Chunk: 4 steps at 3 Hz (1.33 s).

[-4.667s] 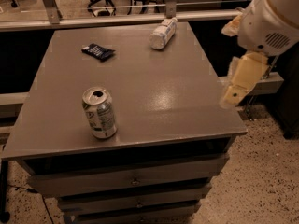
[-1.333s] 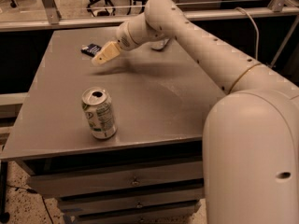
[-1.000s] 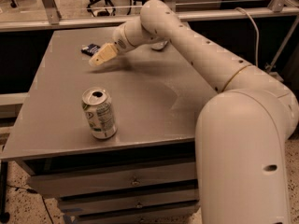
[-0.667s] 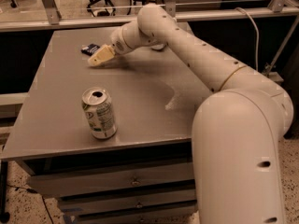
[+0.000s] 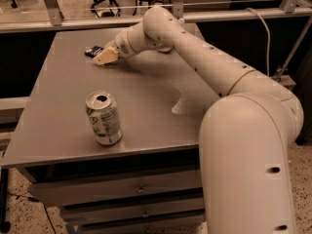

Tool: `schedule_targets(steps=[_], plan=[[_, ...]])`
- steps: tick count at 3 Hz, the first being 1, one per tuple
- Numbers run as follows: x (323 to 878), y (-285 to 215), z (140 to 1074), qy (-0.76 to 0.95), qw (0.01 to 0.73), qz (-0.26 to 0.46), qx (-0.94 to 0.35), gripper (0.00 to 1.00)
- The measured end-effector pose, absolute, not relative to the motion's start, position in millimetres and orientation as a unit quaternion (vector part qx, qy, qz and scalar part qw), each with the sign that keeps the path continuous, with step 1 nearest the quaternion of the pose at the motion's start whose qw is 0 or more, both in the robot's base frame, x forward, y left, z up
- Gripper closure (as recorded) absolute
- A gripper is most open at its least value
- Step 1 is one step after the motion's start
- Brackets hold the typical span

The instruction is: Pick rxbar blueberry

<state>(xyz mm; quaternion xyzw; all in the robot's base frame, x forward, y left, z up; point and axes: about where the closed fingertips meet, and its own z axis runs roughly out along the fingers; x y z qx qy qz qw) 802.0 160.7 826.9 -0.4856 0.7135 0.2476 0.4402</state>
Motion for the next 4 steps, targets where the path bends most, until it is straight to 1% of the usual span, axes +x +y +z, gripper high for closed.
schedule_targets(steps=[1,2,3,4], plan=[[800,161,831,0.709,0.444,0.252,-0.486,0.87],[793,164,854,0.688,0.457,0.26,-0.5,1.0],[779,170,893,0.646,0.479,0.288,-0.521,1.0],[777,174,896,0.639,0.48,0.29,-0.526,1.0]])
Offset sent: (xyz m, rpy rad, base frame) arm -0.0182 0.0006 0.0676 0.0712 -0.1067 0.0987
